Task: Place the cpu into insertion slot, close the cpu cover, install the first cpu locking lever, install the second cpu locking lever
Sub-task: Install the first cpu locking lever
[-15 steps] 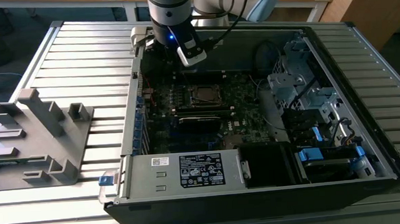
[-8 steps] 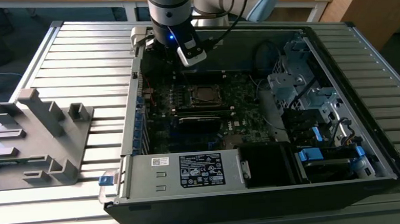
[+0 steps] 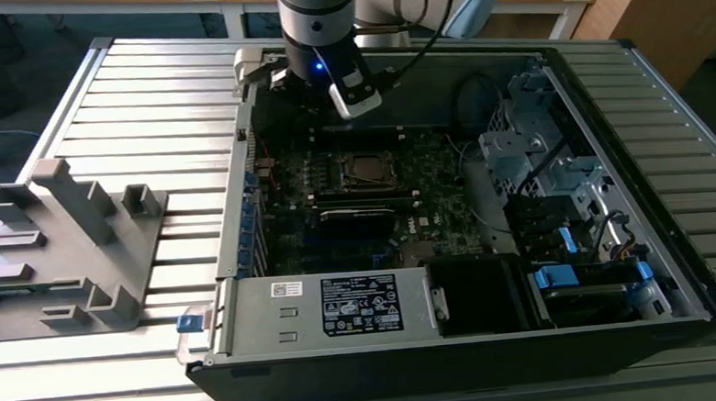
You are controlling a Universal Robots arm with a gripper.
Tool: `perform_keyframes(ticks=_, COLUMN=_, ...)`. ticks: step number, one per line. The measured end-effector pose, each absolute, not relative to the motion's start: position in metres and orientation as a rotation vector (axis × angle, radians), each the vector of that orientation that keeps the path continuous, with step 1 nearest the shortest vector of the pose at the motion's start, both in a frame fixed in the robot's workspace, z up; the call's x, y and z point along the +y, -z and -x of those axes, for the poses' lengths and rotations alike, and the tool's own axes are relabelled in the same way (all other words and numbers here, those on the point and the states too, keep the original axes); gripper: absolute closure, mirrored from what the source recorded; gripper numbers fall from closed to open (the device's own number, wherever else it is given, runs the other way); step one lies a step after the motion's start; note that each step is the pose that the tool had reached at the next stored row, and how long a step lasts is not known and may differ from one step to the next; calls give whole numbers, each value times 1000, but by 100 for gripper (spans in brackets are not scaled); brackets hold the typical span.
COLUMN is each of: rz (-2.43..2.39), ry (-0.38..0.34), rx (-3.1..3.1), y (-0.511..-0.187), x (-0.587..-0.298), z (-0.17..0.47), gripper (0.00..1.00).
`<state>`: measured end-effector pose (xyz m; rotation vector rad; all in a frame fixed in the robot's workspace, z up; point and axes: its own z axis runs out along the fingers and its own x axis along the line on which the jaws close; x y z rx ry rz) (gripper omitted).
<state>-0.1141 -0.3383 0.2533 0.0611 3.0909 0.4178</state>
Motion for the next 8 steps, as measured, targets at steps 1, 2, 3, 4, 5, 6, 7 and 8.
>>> perform_keyframes(ticks=1, rz=-61, ry=-418, rx=3091, y=-253, x=-338, z=112, gripper=90)
perform_keyframes(ticks=2, rz=-61, ry=-418, rx=3092, y=-253, x=-338, z=109, gripper=90)
perform_keyframes(ticks=3, rz=-61, ry=-418, rx=3092, y=-253, x=-338, z=106, gripper=90)
perform_keyframes(ticks=4, rz=-61, ry=-418, rx=3092, y=-253, x=-338, z=104, gripper=90)
perform_keyframes(ticks=5, rz=-61, ry=-417, rx=3092, y=-253, x=-338, z=103, gripper=90)
perform_keyframes(ticks=6, rz=-62, ry=-415, rx=3093, y=-253, x=-338, z=101, gripper=90)
perform_keyframes(ticks=7, rz=-62, ry=-414, rx=3093, y=-253, x=-338, z=100, gripper=90)
perform_keyframes(ticks=8, rz=-62, ry=-411, rx=3093, y=-253, x=-338, z=99, gripper=90)
